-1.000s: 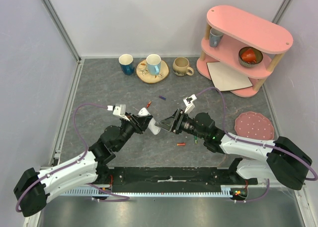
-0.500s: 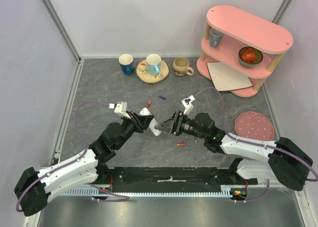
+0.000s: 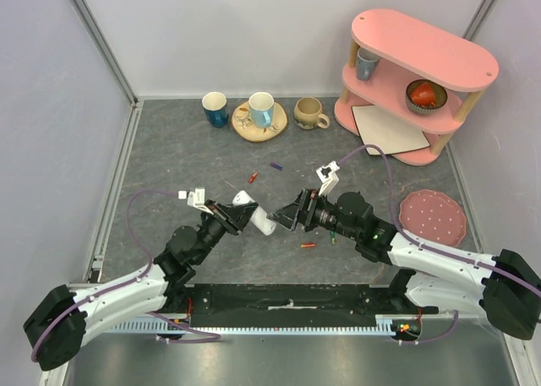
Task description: Load the batteries into the remote control
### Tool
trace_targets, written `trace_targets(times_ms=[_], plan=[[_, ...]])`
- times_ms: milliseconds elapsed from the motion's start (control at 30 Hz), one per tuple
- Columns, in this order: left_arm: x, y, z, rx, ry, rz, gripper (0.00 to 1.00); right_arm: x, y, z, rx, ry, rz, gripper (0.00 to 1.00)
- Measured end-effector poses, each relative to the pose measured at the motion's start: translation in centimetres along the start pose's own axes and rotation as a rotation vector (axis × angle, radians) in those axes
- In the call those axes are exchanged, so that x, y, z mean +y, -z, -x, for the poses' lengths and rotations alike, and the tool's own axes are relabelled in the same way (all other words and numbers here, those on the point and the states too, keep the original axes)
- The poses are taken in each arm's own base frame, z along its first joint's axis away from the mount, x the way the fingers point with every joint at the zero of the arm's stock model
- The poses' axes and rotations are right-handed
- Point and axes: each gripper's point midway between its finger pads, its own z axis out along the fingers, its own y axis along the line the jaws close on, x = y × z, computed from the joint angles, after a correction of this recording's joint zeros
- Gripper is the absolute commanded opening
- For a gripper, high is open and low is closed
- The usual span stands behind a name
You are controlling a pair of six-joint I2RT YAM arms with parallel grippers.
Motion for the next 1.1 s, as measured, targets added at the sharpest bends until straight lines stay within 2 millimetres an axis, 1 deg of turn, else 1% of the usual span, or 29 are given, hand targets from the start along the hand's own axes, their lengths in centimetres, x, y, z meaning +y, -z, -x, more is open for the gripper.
trace_targets(times_ms=[200,300,400,433,500,600,667,733,767,800,867,1000,1100], plan=[[-1.6,-0.4,-0.1,0.008,0.010,-0.077,0.02,-1.4,0.9,0.2,-0.055,-0.064,-0.019,0.98],[-2.5,-0.4,0.8,-0.027,0.024,-0.117,0.02,-2.7,1.6,0.3,-0.110,-0.137,-0.014,0.97],[-2.9,-0.3,1.4,-0.061,0.041,-0.138,0.02,-4.6,2.5,-0.6,-0.130,-0.185,-0.024,0.98],[-2.9,-0.3,1.5,-0.065,0.046,-0.137,0.02,-4.6,2.5,-0.7,-0.122,-0.181,-0.026,0.98],[-2.7,-0.4,1.5,-0.069,0.065,-0.127,0.02,-4.0,2.1,-0.5,-0.095,-0.144,-0.027,0.98],[-2.4,-0.6,1.3,-0.064,0.091,-0.109,0.02,-1.4,1.6,1.3,-0.104,-0.086,0.015,0.98],[-2.2,-0.7,1.3,-0.065,0.106,-0.096,0.02,0.1,1.9,2.5,-0.130,-0.052,0.048,0.97],[-2.1,-0.7,1.4,-0.071,0.117,-0.089,0.02,0.6,2.3,2.9,-0.142,-0.032,0.057,0.92],[-2.1,-0.7,1.5,-0.075,0.119,-0.091,0.02,0.5,2.3,2.8,-0.139,-0.028,0.053,0.86],[-2.1,-0.7,1.5,-0.076,0.119,-0.091,0.02,0.3,2.2,2.6,-0.131,-0.028,0.046,0.84],[-2.1,-0.7,1.4,-0.075,0.114,-0.089,0.02,-0.5,1.8,1.9,-0.103,-0.034,0.020,0.78],[-1.6,-1.0,1.0,-0.050,0.067,-0.062,0.02,-2.5,0.7,0.1,-0.037,-0.074,-0.038,0.72],[-1.5,-1.4,0.9,-0.042,0.020,-0.038,0.02,-2.9,0.4,-0.4,-0.024,-0.094,-0.045,0.67]])
